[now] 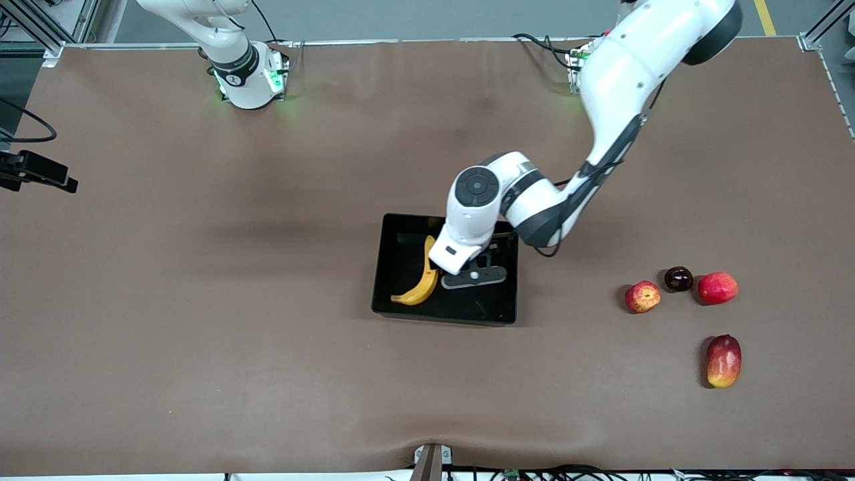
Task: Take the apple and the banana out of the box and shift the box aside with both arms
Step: 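Move the left gripper back over the banana in the tray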
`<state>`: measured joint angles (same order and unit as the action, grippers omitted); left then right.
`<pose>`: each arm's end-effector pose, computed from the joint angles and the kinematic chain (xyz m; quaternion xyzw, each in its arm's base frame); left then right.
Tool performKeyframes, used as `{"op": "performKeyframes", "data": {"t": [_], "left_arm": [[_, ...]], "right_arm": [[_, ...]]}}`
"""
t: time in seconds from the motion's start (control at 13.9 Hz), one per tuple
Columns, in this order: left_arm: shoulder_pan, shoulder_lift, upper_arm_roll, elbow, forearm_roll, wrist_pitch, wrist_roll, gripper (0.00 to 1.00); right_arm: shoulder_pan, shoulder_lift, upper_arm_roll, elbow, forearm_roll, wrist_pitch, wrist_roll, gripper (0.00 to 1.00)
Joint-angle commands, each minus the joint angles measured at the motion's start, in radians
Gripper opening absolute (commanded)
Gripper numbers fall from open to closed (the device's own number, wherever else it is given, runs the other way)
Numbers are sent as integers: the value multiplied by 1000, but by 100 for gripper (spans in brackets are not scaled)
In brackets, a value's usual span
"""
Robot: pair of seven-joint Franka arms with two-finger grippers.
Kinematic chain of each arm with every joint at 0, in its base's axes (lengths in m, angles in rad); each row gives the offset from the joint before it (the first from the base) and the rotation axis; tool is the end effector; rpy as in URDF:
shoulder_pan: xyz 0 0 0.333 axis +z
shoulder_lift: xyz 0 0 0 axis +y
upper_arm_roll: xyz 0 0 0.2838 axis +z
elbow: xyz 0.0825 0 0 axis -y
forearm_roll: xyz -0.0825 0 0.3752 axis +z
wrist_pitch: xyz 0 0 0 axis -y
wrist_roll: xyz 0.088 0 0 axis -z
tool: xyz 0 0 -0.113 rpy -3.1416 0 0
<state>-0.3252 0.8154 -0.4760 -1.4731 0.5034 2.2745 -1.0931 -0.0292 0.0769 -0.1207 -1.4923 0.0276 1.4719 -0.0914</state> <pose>0.5320 -0.4514 0.2145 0.9965 0.0622 0.0512 0.0198 0.5502 -0.0773 0.5720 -0.9984 0.0286 0.0469 0.0149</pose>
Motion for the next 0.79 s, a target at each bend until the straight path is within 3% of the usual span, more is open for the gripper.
{"op": "performKeyframes", "data": {"t": [0.0, 0.72], "left_arm": [[-99, 50, 89, 56, 4, 26, -25, 100], [-129, 84, 120, 63, 9, 83, 5, 100]], "right_arm": [[-11, 11, 9, 23, -5, -8, -8, 100], [-15, 9, 9, 23, -6, -8, -8, 100]]}}
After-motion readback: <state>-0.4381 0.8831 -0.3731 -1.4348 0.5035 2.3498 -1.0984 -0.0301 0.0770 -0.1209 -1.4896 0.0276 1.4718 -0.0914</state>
